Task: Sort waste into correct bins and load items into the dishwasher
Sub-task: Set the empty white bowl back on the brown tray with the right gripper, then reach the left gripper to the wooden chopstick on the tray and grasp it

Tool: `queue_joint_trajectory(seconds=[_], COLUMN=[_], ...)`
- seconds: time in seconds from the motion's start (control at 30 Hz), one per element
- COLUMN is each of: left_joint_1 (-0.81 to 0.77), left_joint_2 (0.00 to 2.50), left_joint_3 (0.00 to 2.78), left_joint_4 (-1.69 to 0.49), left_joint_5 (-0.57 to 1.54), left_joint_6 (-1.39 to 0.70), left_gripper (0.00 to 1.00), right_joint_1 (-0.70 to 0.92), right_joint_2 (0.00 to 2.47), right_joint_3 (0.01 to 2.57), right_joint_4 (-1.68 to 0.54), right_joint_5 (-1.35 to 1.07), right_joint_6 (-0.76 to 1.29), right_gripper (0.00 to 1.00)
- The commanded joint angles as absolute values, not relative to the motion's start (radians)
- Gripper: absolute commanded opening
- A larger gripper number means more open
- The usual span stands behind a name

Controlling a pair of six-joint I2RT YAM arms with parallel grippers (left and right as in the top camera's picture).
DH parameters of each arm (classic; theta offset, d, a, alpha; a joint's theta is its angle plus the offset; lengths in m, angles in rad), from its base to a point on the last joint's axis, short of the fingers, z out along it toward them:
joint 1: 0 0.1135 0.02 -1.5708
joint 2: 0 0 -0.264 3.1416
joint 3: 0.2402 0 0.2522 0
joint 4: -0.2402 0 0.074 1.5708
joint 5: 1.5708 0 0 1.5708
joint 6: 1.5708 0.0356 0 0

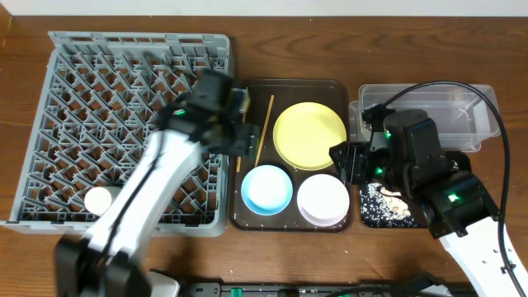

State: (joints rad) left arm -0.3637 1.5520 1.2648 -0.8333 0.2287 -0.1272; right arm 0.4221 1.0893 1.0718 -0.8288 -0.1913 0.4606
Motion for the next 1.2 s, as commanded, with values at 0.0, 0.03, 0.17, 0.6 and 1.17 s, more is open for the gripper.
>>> queue_joint_trajectory(seconds=[0.0,0.03,0.17,0.6,1.17], left_joint_1=[-0.404,-0.409,-0.41,-0.429,-0.486], left_joint_2=[1.653,1.681,1.763,1.907,2.049], left_joint_3=[1.279,1.279,1.279,1.277,1.278], left_joint_4=[-0.754,-0.721,-0.593,-0.447,-0.451], left_joint_5=[0.053,0.026,0.007,0.018,-0.012], left_joint_6=[-0.136,-0.135,-0.127,-0.101,-0.087], left_gripper=[0.69,0.64,0.49,0.41,0.13], right_joint_1=[0.418,0.419,0.42,0.42,0.42], right_joint_2=[1.098,1.099,1.106,1.166,1.206], right_joint_3=[1.079,1.079,1.079,1.079,1.079], right_joint_4=[-0.856,-0.865,-0.891,-0.891,-0.902], right_joint_5=[-0.218,-0.218,-0.218,-0.214,-0.215], right_joint_6=[0.478,0.478,0.477,0.474,0.474], right_gripper=[0.57,0.57,0.56,0.57,0.55])
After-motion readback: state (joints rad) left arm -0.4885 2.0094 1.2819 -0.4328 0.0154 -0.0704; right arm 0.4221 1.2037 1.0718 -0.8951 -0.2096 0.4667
